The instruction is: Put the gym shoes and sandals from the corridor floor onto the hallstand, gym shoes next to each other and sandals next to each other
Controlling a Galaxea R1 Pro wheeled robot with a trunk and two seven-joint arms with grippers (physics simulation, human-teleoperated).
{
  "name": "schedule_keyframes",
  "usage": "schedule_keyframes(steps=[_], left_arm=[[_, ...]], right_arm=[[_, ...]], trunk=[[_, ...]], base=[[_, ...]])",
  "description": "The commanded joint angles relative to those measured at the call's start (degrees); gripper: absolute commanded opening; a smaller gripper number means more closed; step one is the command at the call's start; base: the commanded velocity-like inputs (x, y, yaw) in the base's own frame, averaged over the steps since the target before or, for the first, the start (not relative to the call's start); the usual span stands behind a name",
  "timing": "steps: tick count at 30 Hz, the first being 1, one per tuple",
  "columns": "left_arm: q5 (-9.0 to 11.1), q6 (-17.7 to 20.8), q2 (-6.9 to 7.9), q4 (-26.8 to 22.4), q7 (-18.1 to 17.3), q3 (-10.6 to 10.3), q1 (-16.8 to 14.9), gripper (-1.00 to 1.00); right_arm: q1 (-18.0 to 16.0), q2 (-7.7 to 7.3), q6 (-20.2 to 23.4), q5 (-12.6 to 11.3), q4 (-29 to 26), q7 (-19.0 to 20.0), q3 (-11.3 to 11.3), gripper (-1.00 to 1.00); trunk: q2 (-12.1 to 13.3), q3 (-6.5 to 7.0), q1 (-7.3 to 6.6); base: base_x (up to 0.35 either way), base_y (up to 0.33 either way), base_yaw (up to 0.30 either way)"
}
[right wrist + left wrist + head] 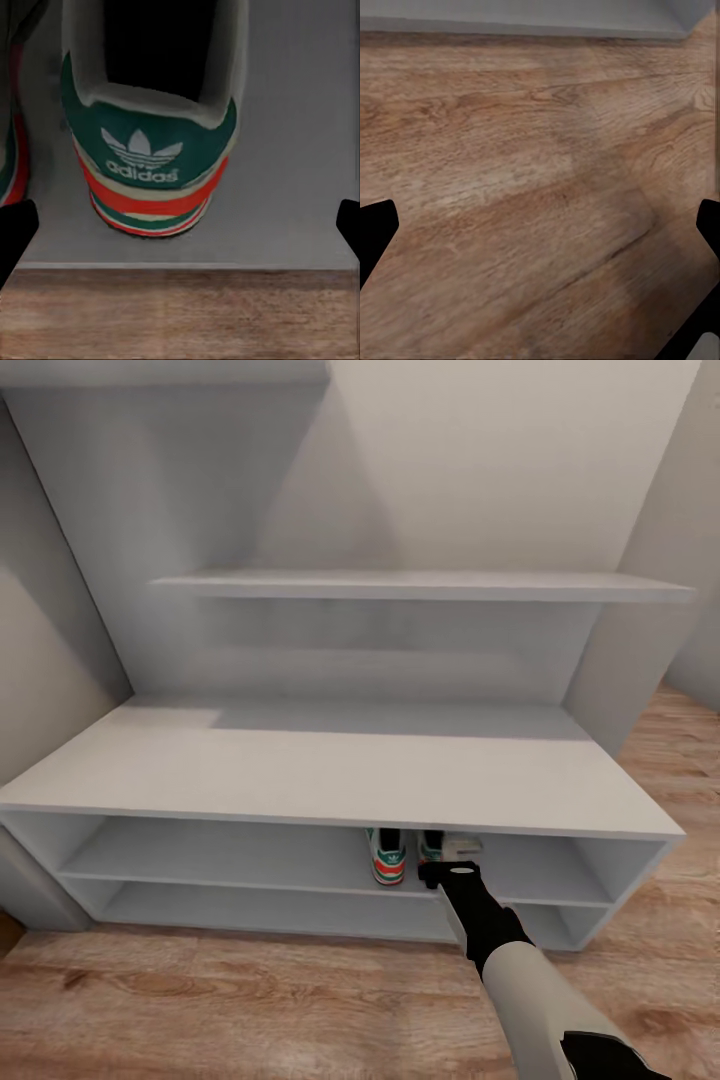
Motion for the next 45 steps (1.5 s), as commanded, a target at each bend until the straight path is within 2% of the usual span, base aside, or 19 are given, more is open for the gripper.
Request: schedule_keyframes(steps=[1, 16, 27, 31, 33, 37, 38, 39, 43, 44, 45], left_arm=[[-0.5, -0.3, -0.05, 0.0, -0.3, 0.5, 0.0, 1.00], [-0.5, -0.2, -0.05, 0.0, -0.2, 1.1, 0.0, 1.00], [0.0, 0.3, 0.12, -0.6, 0.1, 1.3, -0.3, 1.00], [0.2, 0.4, 0.26, -0.7, 1.8, 1.3, -0.6, 1.00], [0.3, 0.4, 0.10, -0.3, 5.7, 1.4, -0.6, 1.00], [0.3, 0.4, 0.00, -0.1, 8.3, 1.5, -0.6, 1.00], [0.3, 0.4, -0.12, 0.1, 11.2, 1.6, -0.6, 1.00], [0.3, 0.4, -0.16, 0.1, 13.2, 1.6, -0.6, 1.00], [0.4, 0.4, -0.30, 0.2, 18.3, 1.5, -0.6, 1.00], [0.5, 0.4, -0.50, 0.2, 21.2, 1.5, -0.6, 1.00], [0.5, 0.4, -0.60, 0.2, 22.1, 1.5, -0.6, 1.00]], right_arm=[[0.0, 0.08, 0.3, 0.6, -0.1, 0.1, -0.3, 1.00], [0.0, 0.08, 0.3, 0.5, 0.0, 0.2, -0.3, 1.00], [0.0, 0.08, 0.3, 0.6, 0.4, 0.3, -0.1, 1.00], [0.1, 0.08, 0.0, 0.6, 3.0, 0.4, -0.1, 1.00], [0.3, 0.08, -3.3, 0.6, 7.4, 0.4, -0.1, 1.00], [0.4, -0.90, -7.4, 0.6, 10.7, 0.5, -0.1, 1.00], [0.6, -2.40, -11.8, 0.7, 14.9, 0.6, -0.1, 1.00], [0.7, -3.25, -14.2, 0.7, 17.5, 0.6, -0.1, 1.00], [0.9, -5.06, -19.2, 0.8, 22.9, 0.6, -0.1, 1.00], [0.9, -6.18, -22.0, 0.8, 25.6, 0.7, 0.0, 1.00], [1.0, -6.59, -22.8, 0.8, 26.4, 0.7, 0.0, 1.00]], trunk=[[0.0, -0.05, -0.04], [0.0, -0.05, -0.04], [0.0, -0.05, -0.04], [0.0, -0.05, -0.04], [0.0, -0.05, -0.04], [0.0, -0.05, -0.04], [0.0, -0.05, -0.04], [0.0, -0.05, -0.04], [0.0, -0.05, -0.04], [0.0, -0.05, -0.04], [0.0, -0.05, -0.04]], base=[[-0.319, 0.000, 0.000], [-0.334, -0.008, 0.000], [-0.337, -0.112, 0.000], [-0.337, -0.124, 0.000], [-0.337, -0.104, 0.000], [-0.337, -0.092, 0.000], [-0.300, -0.055, 0.000], [-0.247, -0.035, 0.000], [-0.179, -0.017, 0.000], [-0.090, -0.006, 0.000], [-0.072, -0.005, 0.000]])
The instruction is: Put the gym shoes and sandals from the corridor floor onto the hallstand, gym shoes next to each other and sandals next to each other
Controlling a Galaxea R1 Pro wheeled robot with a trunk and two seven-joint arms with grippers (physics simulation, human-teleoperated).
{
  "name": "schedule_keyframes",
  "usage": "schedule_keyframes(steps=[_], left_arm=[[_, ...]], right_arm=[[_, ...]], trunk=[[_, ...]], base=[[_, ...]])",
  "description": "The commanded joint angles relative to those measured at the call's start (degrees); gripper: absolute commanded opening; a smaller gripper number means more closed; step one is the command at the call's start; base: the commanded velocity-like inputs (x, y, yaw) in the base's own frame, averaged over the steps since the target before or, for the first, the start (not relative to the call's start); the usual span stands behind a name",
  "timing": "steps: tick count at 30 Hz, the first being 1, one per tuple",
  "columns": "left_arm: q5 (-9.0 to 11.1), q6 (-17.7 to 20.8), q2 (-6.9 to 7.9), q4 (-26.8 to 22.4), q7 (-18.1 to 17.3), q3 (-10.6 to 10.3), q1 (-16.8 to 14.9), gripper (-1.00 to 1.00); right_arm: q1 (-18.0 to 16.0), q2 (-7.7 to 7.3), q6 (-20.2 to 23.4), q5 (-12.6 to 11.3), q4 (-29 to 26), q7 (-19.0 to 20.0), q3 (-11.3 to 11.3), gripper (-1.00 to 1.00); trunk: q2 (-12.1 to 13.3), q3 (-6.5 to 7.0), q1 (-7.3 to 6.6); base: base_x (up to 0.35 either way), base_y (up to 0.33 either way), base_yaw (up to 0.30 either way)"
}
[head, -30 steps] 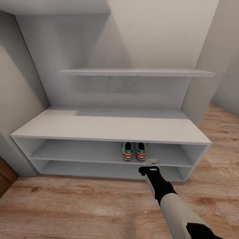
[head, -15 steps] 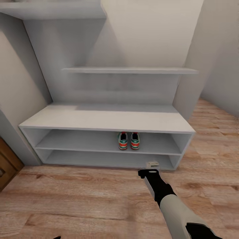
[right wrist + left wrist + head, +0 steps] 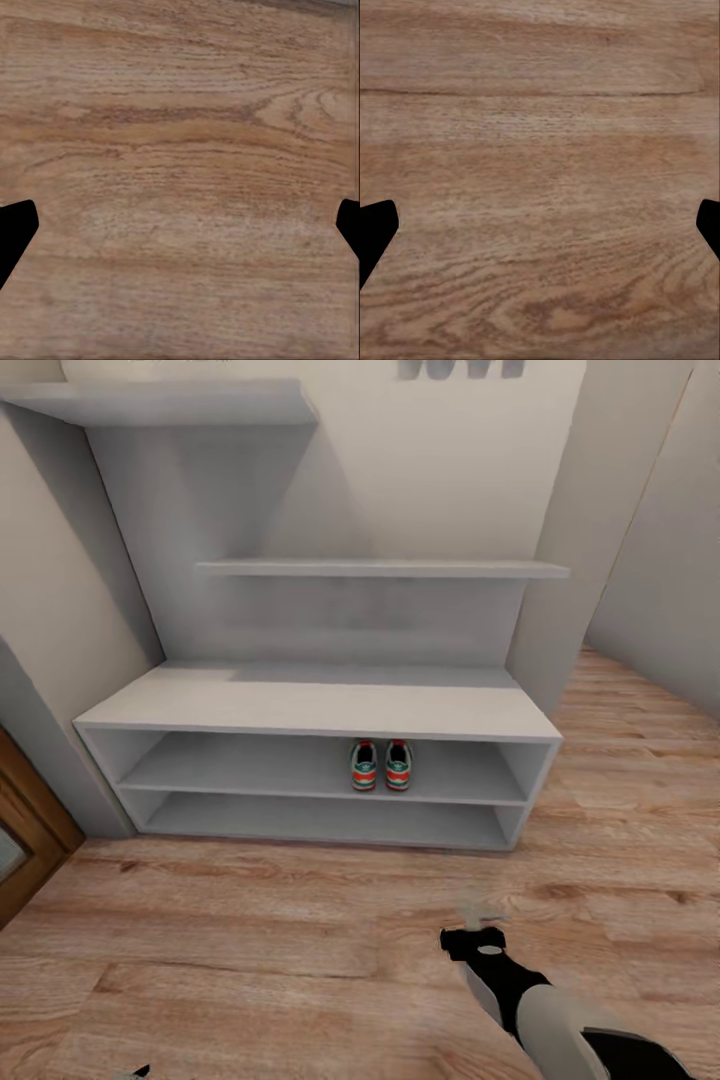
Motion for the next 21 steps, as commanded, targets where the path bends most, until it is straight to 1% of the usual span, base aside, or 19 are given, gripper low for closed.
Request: schedule_keyframes(steps=[1, 3, 4, 7, 8, 9, 10, 12, 14, 15, 19, 21], left_arm=[[-0.4, -0.3, -0.16, 0.0, 0.5, 0.4, -0.1, 1.00], [-0.4, -0.3, -0.41, 0.1, 2.1, 0.4, 0.0, 1.00], [-0.5, -0.3, -0.87, 0.1, 4.7, 0.4, 0.0, 1.00], [-0.4, -0.3, -1.05, 0.1, 6.4, 0.4, 0.1, 1.00], [-0.4, -0.3, -1.15, 0.1, 7.3, 0.4, 0.1, 1.00], [-0.4, -0.3, -1.19, 0.2, 7.7, 0.4, 0.1, 1.00], [-0.4, -0.3, -1.19, 0.2, 7.7, 0.4, 0.1, 1.00], [-0.3, -0.3, -1.26, 0.7, 8.9, 0.4, 0.1, 1.00], [-0.1, -0.4, -1.28, 1.2, 9.8, 0.4, 0.1, 1.00], [1.7, -0.6, -1.32, 2.1, 17.2, 0.4, 0.1, 1.00], [2.1, -0.7, -1.44, 2.3, 19.4, 0.4, 0.1, 1.00], [2.1, -0.7, -1.73, 2.3, 19.8, 0.4, 0.1, 1.00]], right_arm=[[0.0, -0.41, -1.1, 0.6, 0.7, -0.2, -0.4, 1.00], [0.4, -1.26, -2.8, 0.6, 1.6, -0.1, -0.4, 1.00], [2.0, -3.25, -6.0, 0.7, 2.5, -0.1, -0.4, 1.00], [3.6, -4.82, -8.1, 0.7, 2.8, -0.1, -0.4, 1.00], [4.9, -5.80, -9.4, 0.7, 2.9, -0.1, -0.4, 1.00], [5.6, -6.24, -10.1, 0.7, 2.9, -0.1, -0.4, 1.00], [5.6, -6.24, -10.1, 0.7, 2.9, -0.1, -0.4, 1.00], [7.8, -7.22, -12.2, 0.7, 3.0, 0.0, -0.4, 1.00], [8.9, -7.69, -13.4, 0.7, 3.0, 0.0, -0.4, 1.00], [11.9, -8.44, -15.5, 0.7, 3.0, -0.4, -0.3, 1.00], [12.2, -8.43, -15.7, 0.5, 3.0, -0.5, -0.3, 1.00], [12.3, -8.41, -15.7, 0.5, 3.0, -0.5, -0.3, 1.00]], trunk=[[0.0, -0.04, -0.02], [0.0, -0.04, -0.02], [0.0, -0.04, -0.02], [0.0, -0.04, -0.02], [0.0, -0.04, -0.02], [0.0, -0.04, -0.02], [0.0, -0.04, -0.02], [0.0, -0.04, -0.02], [0.0, -0.04, -0.02], [0.0, -0.04, -0.02], [0.0, -0.04, -0.02], [0.0, -0.04, -0.02]], base=[[-0.058, -0.004, 0.000], [-0.042, -0.003, 0.000], [-0.015, -0.001, 0.000], [-0.010, -0.001, 0.000], [-0.005, 0.000, 0.000], [-0.004, 0.000, 0.000], [-0.004, 0.000, 0.000], [-0.003, 0.000, 0.000], [-0.001, 0.000, 0.000], [0.000, 0.000, 0.000], [0.000, 0.000, 0.000], [0.000, 0.000, -0.013]])
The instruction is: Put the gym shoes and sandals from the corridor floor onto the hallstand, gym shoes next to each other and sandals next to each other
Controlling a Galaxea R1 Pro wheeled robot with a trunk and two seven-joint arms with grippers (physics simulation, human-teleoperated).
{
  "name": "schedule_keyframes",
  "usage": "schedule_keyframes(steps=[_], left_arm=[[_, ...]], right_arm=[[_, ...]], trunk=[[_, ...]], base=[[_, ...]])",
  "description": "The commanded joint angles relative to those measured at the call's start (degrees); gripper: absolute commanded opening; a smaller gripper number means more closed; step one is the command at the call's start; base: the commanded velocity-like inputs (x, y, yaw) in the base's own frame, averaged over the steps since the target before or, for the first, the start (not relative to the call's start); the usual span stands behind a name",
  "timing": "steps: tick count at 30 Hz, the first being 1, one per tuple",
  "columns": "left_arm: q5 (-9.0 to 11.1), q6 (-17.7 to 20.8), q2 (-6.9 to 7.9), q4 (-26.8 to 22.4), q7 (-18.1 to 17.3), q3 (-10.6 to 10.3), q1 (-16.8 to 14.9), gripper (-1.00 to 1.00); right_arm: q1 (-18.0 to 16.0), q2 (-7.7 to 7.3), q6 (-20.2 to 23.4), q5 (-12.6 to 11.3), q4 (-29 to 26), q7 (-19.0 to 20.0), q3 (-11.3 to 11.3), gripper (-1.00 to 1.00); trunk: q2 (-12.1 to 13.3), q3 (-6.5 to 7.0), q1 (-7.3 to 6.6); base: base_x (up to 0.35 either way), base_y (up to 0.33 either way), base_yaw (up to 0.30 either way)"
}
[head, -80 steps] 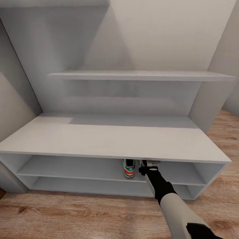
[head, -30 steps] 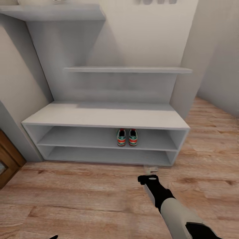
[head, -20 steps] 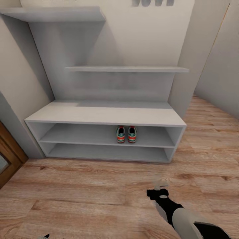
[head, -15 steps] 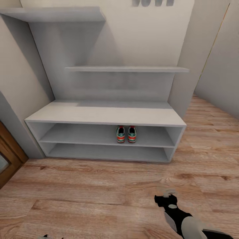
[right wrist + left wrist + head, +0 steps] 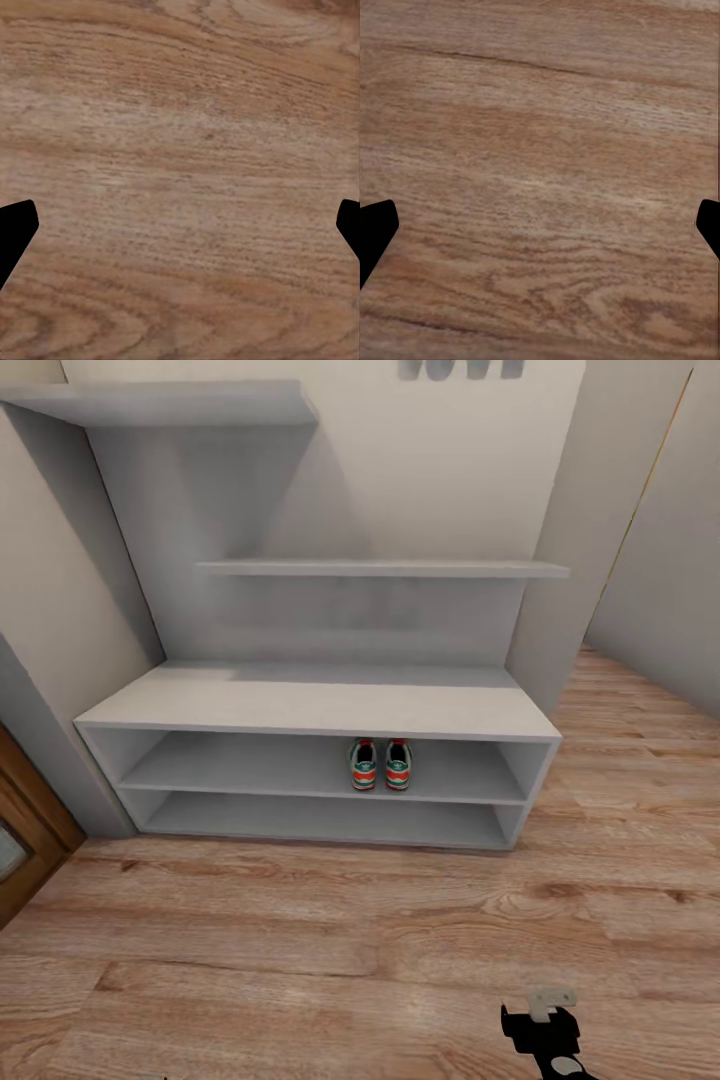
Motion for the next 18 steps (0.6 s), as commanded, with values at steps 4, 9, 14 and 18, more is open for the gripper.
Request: schedule_keyframes(steps=[4, 9, 14, 18], left_arm=[[-0.3, -0.2, -1.02, 0.0, -0.3, 0.4, 0.0, 1.00], [-0.4, -0.3, -1.69, 0.0, -0.2, 0.4, 0.0, 1.00], [-0.5, -0.3, -1.90, 0.1, -0.2, 0.3, 0.0, 1.00], [-0.5, -0.3, -1.97, 0.2, -0.2, 0.3, 0.0, 1.00]], right_arm=[[0.0, 0.06, -0.3, 0.6, 0.1, -0.2, -0.5, 1.00], [0.1, 0.08, -0.3, 0.5, 0.1, -0.1, -0.5, 1.00], [0.1, 0.15, -0.5, 0.5, 0.1, -0.1, -0.5, 1.00], [0.2, 0.17, -0.5, 0.5, 0.1, -0.1, -0.5, 1.00]], trunk=[[0.0, -0.04, -0.01], [0.0, 0.02, -0.01], [0.0, 0.11, -0.01], [0.0, 0.19, -0.01]], base=[[0.000, 0.000, -0.137], [0.000, 0.000, -0.241], [0.000, 0.000, -0.278], [0.000, 0.000, -0.291]])
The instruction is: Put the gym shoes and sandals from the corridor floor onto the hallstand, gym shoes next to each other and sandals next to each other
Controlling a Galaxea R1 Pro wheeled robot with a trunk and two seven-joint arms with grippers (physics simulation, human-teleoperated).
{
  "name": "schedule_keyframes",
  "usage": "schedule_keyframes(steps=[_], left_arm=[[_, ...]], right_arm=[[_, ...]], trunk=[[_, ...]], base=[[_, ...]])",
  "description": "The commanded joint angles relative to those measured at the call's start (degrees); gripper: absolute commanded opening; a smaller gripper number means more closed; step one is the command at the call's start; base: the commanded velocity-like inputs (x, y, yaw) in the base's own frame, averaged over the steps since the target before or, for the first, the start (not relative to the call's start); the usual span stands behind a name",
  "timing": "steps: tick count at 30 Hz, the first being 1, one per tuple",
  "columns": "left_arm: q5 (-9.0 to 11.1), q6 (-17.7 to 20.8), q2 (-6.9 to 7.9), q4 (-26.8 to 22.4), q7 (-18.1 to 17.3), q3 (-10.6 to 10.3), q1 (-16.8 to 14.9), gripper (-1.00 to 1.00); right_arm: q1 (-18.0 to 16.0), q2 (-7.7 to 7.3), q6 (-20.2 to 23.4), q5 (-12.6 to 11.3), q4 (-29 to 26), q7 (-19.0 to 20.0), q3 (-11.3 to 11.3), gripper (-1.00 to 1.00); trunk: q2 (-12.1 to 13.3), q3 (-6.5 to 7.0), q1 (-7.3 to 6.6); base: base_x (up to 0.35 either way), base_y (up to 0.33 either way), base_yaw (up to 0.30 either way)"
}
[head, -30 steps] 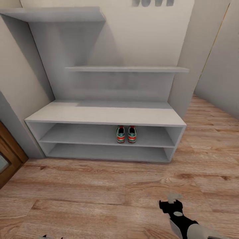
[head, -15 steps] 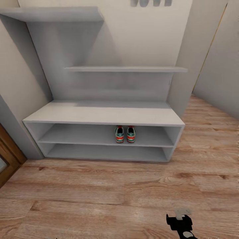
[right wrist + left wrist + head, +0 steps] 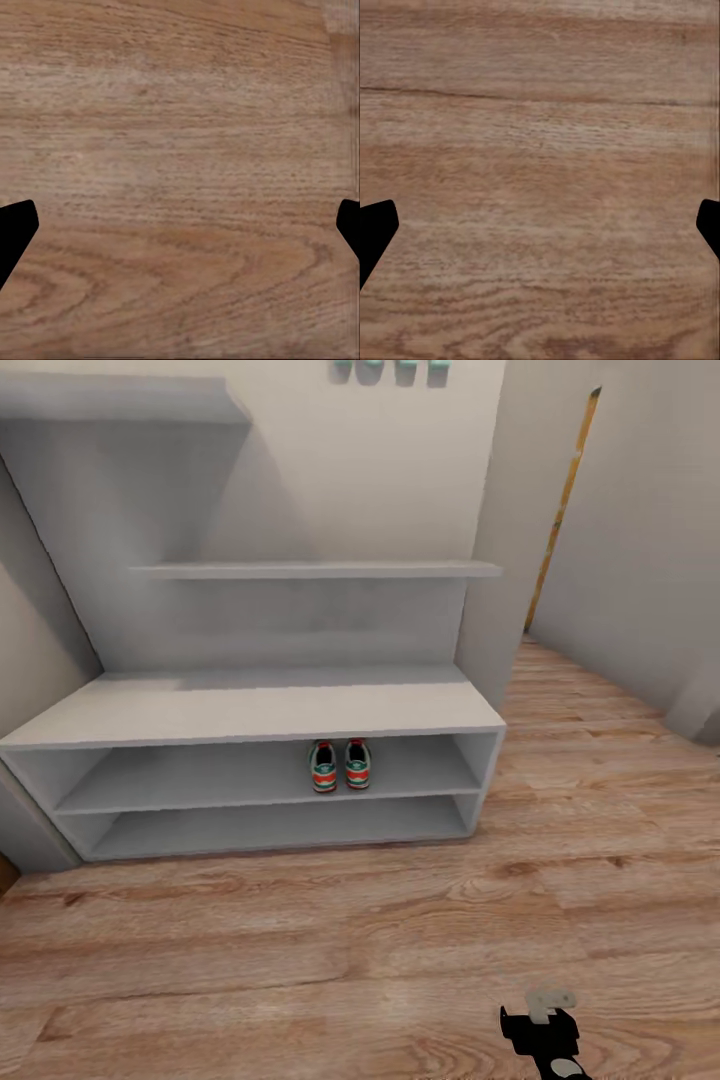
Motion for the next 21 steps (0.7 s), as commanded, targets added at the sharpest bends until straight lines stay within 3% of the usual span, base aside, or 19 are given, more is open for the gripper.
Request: schedule_keyframes(steps=[1, 21], left_arm=[[-0.2, -0.1, -0.02, 0.1, -0.5, 0.5, 0.0, 1.00], [-0.2, -0.2, 0.01, 1.1, -0.5, 0.4, -0.1, 1.00]], right_arm=[[-0.1, 0.01, -0.2, 0.6, 0.1, -0.2, -0.5, 1.00], [0.0, 0.18, -0.1, 0.7, 0.1, -0.1, -0.5, 1.00]], trunk=[[0.0, -0.02, -0.01], [0.0, 0.34, -0.01]], base=[[0.000, 0.000, -0.294], [0.000, 0.000, -0.299]])
